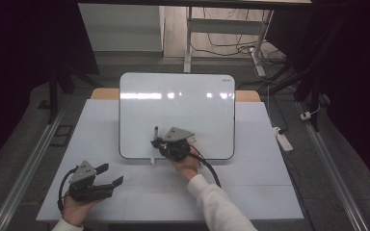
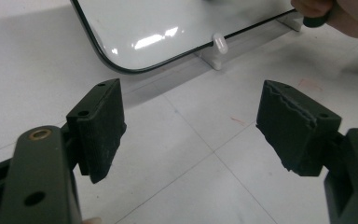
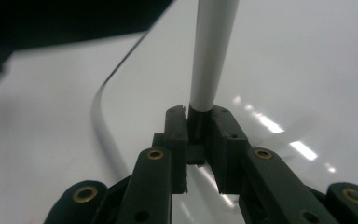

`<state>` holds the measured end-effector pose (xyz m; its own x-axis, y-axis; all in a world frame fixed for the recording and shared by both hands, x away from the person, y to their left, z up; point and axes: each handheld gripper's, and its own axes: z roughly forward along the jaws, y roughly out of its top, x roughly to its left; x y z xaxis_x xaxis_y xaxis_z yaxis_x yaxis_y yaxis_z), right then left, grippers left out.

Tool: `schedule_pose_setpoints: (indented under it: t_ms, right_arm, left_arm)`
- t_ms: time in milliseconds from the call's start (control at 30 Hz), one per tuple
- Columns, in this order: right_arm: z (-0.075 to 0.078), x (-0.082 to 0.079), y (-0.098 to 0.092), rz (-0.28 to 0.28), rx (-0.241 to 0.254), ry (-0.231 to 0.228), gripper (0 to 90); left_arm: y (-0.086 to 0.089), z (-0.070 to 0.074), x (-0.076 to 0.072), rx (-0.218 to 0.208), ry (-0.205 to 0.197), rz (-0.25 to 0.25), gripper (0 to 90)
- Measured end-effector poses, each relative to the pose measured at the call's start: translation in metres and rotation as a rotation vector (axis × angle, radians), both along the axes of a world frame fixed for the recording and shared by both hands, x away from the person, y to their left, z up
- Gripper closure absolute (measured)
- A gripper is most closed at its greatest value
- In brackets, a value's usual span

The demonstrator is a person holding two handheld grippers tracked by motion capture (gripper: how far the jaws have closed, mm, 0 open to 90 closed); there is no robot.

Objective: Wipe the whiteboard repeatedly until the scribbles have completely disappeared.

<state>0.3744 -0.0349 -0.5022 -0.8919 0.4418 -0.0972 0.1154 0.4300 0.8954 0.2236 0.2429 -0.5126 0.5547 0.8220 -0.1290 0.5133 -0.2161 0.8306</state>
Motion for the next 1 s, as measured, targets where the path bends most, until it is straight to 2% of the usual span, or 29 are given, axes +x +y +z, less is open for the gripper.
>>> schedule_pose_setpoints:
  t_ms: [33,67,100,133,167,200,233,267,300,333,400,433,467,500,533,567,600,633,667,700,733,767,800,833,867,900,933,967,1000]
  right_arm:
    - [0.001,0.000,-0.002,-0.002,-0.011,-0.012,77.5]
    - [0.009,0.011,-0.017,-0.098,0.078,-0.009,77.6]
    - [0.009,0.011,-0.017,-0.098,0.078,-0.009,77.6]
    - [0.012,0.015,-0.024,-0.141,0.120,-0.002,77.6]
    - [0.012,0.016,-0.025,-0.151,0.138,0.006,77.5]
    - [0.004,0.005,-0.012,-0.087,0.074,0.009,77.6]
    - [0.004,0.005,-0.012,-0.087,0.074,0.009,77.6]
    - [-0.006,-0.008,0.001,0.000,-0.013,-0.021,77.5]
    - [-0.006,-0.008,0.001,0.000,-0.013,-0.021,77.5]
    - [-0.002,-0.003,-0.005,-0.031,0.016,-0.028,77.6]
    - [0.006,0.009,-0.020,-0.127,0.113,-0.005,77.6]
    - [0.007,0.010,-0.023,-0.145,0.131,-0.002,77.5]
    - [0.006,0.008,-0.023,-0.147,0.130,-0.009,77.5]
    - [0.003,0.003,-0.017,-0.114,0.089,-0.003,77.5]
    - [0.003,0.003,-0.017,-0.114,0.089,-0.003,77.5]
    - [-0.001,-0.003,-0.011,-0.060,0.043,-0.008,77.5]
    - [-0.004,-0.007,-0.007,-0.030,0.003,-0.034,77.6]
    - [0.003,-0.001,-0.016,-0.068,0.009,-0.054,77.6]
    - [0.009,0.006,-0.025,-0.132,0.066,-0.038,77.5]
    - [0.009,0.006,-0.025,-0.132,0.066,-0.038,77.5]
    - [0.012,0.011,-0.033,-0.179,0.122,-0.021,77.6]
    - [0.009,0.009,-0.033,-0.170,0.128,-0.001,77.5]
    - [0.009,0.009,-0.033,-0.170,0.128,-0.001,77.5]
    - [0.005,0.003,-0.025,-0.117,0.079,0.003,77.5]
    - [-0.004,-0.009,-0.011,-0.020,-0.017,-0.021,77.5]
    - [-0.002,-0.009,-0.010,-0.020,-0.038,-0.046,77.5]
    - [0.001,-0.004,-0.015,-0.058,-0.009,-0.047,77.5]
    - [0.001,-0.004,-0.015,-0.058,-0.009,-0.047,77.5]
    - [0.011,0.009,-0.032,-0.159,0.098,-0.024,77.5]
  left_arm:
    - [0.000,0.000,0.000,0.001,0.001,0.000,24.2]
    - [0.000,0.000,0.000,0.002,0.001,0.001,24.2]
    - [0.000,0.000,0.000,0.001,0.002,0.002,24.2]
    - [0.000,0.000,-0.001,0.001,0.000,0.001,24.2]
    - [-0.001,0.000,-0.001,0.003,-0.003,0.001,24.2]
    - [-0.001,0.000,0.000,0.003,-0.003,0.002,24.2]
    - [-0.001,0.000,0.000,0.002,-0.003,0.001,24.2]
    - [-0.001,0.000,0.000,0.004,-0.001,0.001,24.2]
    - [-0.001,0.000,0.001,0.005,0.001,0.002,24.2]
    - [-0.001,0.000,0.000,0.006,0.001,0.004,24.2]
    - [0.000,0.000,-0.001,0.002,0.000,0.007,24.2]
    - [0.000,0.000,-0.001,0.001,-0.002,0.008,24.2]
    - [0.000,0.000,-0.001,0.000,-0.003,0.009,24.2]
    - [0.000,0.000,0.000,0.000,-0.001,0.007,24.2]
    - [0.000,-0.001,0.001,0.002,0.002,0.006,24.2]
    - [0.000,-0.001,0.001,0.003,0.004,0.003,24.2]
    - [-0.001,-0.001,0.001,0.004,0.006,0.004,24.2]
    - [-0.001,-0.002,0.001,0.005,0.007,0.003,24.2]
    - [-0.001,-0.002,0.000,0.004,0.006,0.003,24.2]
    - [-0.001,-0.001,0.000,0.005,0.005,0.005,24.2]
    - [-0.001,-0.001,0.000,0.003,0.004,0.005,24.2]
    - [-0.001,-0.001,0.000,0.001,0.003,0.005,24.2]
    - [-0.001,-0.001,0.001,0.000,0.004,0.005,24.2]
    - [-0.001,-0.001,0.001,0.001,0.007,0.002,24.2]
    - [-0.002,-0.002,0.002,0.000,0.012,0.000,24.2]
    - [-0.002,-0.002,0.003,0.001,0.016,-0.003,24.2]
    - [-0.002,-0.003,0.002,0.005,0.016,-0.002,24.2]
    - [-0.002,-0.002,0.002,0.006,0.015,-0.001,24.2]
    - [-0.002,-0.002,0.001,0.005,0.013,0.000,24.2]
